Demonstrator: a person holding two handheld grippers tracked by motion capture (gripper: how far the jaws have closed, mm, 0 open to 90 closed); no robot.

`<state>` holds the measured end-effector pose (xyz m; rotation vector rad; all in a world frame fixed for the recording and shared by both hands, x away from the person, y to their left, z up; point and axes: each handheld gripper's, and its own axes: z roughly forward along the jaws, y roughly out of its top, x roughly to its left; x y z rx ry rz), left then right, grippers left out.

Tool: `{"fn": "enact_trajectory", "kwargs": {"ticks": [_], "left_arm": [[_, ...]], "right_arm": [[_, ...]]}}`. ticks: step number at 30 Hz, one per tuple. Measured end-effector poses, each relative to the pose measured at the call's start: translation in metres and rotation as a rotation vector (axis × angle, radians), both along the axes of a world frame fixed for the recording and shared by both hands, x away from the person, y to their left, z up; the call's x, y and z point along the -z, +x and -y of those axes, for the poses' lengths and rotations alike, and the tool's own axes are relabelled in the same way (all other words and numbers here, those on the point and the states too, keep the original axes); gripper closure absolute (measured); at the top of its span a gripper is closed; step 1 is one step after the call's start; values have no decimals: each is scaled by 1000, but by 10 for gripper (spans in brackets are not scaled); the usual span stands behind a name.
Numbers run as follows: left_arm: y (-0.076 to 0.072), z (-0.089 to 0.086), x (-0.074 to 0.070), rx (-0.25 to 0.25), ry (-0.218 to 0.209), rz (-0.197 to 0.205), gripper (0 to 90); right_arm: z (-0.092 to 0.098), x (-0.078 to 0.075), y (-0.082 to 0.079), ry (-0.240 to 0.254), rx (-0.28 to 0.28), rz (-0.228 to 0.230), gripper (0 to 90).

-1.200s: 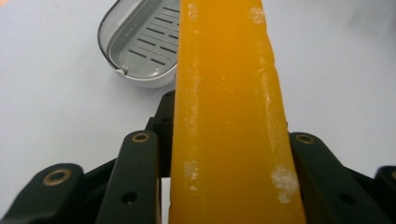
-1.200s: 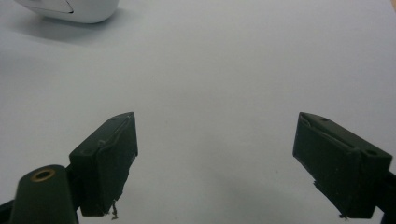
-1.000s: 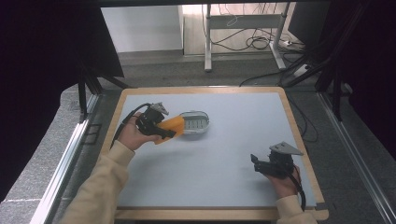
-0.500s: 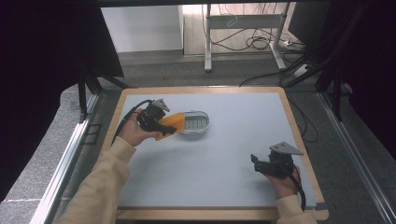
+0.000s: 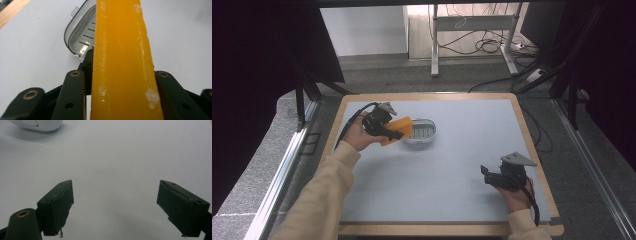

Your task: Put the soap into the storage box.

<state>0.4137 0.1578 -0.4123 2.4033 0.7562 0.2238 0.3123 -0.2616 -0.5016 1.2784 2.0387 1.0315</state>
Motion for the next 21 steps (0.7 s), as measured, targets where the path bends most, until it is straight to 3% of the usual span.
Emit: {"fn": "enact_trajectory", "kwargs": {"ticks": [21], "left_arm": [[23, 9, 6, 5, 4, -11, 614]], "right_arm": [[3, 1, 3, 12, -1, -4, 144]]}}
